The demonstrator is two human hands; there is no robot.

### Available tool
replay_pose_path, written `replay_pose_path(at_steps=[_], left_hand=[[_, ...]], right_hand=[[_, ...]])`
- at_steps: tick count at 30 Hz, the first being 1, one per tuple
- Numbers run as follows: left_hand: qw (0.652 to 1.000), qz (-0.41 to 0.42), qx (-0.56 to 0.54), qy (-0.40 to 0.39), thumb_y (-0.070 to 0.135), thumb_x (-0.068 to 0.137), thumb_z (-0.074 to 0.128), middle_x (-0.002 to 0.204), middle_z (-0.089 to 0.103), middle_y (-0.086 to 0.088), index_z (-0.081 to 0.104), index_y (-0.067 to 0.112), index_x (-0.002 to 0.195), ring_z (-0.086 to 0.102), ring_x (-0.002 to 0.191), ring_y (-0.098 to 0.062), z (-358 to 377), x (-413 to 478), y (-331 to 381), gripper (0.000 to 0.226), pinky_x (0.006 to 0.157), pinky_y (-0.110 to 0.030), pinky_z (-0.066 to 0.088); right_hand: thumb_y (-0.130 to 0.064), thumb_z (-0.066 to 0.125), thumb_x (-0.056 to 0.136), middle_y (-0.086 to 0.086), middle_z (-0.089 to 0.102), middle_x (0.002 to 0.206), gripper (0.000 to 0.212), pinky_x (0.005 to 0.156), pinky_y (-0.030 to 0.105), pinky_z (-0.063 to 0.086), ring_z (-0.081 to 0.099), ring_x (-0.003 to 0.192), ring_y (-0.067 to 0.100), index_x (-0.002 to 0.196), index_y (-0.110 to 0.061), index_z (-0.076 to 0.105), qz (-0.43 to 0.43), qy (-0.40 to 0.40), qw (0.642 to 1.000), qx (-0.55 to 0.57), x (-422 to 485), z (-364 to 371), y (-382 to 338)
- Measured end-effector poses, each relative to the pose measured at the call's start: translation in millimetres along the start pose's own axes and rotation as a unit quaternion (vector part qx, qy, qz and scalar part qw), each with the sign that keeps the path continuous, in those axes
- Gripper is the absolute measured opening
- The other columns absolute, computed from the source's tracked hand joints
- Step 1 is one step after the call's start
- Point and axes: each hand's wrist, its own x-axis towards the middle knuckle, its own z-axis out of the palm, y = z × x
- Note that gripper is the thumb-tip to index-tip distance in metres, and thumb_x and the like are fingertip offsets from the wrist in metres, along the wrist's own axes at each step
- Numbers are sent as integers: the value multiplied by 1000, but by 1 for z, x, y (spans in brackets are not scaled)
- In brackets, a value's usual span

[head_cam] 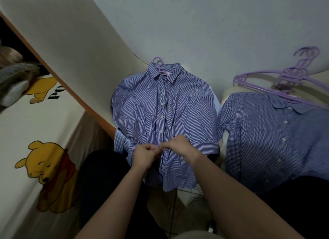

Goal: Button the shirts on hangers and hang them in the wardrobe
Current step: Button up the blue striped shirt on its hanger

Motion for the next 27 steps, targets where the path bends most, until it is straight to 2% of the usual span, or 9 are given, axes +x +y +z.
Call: replay_pose_path(at_steps=[4,9,13,15,17,20,23,25,27], left_hand=[[1000,22,-9,-8,15,82,83,65,64,-10,69,-3,74,56,62,-16,-2,-5,0,24,61,-25,48],[999,8,-37,-31,0,92,69,63,64,-5,70,4,75,57,59,-14,-5,-9,2,17,55,-19,50],[997,-17,-35,-60,0,94,63,65,63,-7,69,2,80,57,59,-14,-7,-7,10,16,58,-23,50],[998,-26,-28,-55,0,95,62,65,61,-6,67,4,79,57,58,-14,-6,-6,13,17,56,-23,49],[998,-31,-26,-52,2,96,63,65,61,-6,66,5,79,57,59,-15,-5,-6,14,17,55,-23,48],[999,-15,8,-35,5,94,65,66,63,-7,67,5,81,58,60,-17,-6,-7,10,13,53,-23,49],[993,62,100,-7,12,88,69,72,68,-1,66,14,78,64,69,-21,-9,-10,-1,10,67,-29,53],[976,111,189,7,20,81,73,76,67,4,62,20,79,65,75,-20,-9,-16,-8,11,75,-32,52],[950,138,280,24,27,79,75,81,61,7,55,22,83,61,77,-18,-6,-24,-15,21,73,-33,50]], right_hand=[[-39,88,68,8,60,61,39,77,46,57,59,65,25,68,-6,68,17,8,999,-29,4,3,-2],[-26,90,67,15,76,88,36,89,50,57,72,89,29,85,1,75,36,6,999,-13,10,5,-3],[-21,84,77,11,70,76,26,89,48,56,68,80,26,71,-4,65,43,9,999,-14,3,4,-7],[-16,80,82,3,52,57,37,72,38,57,55,57,19,58,-10,52,31,6,999,-14,0,1,-6],[-15,77,85,2,45,54,33,59,30,48,42,47,14,61,-7,55,10,3,999,-31,-2,-1,-3],[-23,78,84,7,57,63,22,73,39,57,53,59,19,73,-6,68,-36,21,996,-77,-6,1,1],[-23,77,84,5,70,75,22,82,40,58,65,72,22,71,-7,70,-77,18,991,-104,-10,1,5],[-19,76,85,-6,66,82,10,83,37,55,62,74,13,76,-17,71,-126,19,980,-151,-18,-2,7],[-11,73,84,-8,53,89,16,88,39,50,54,71,10,77,-23,66,-168,39,964,-204,-22,-2,15]])
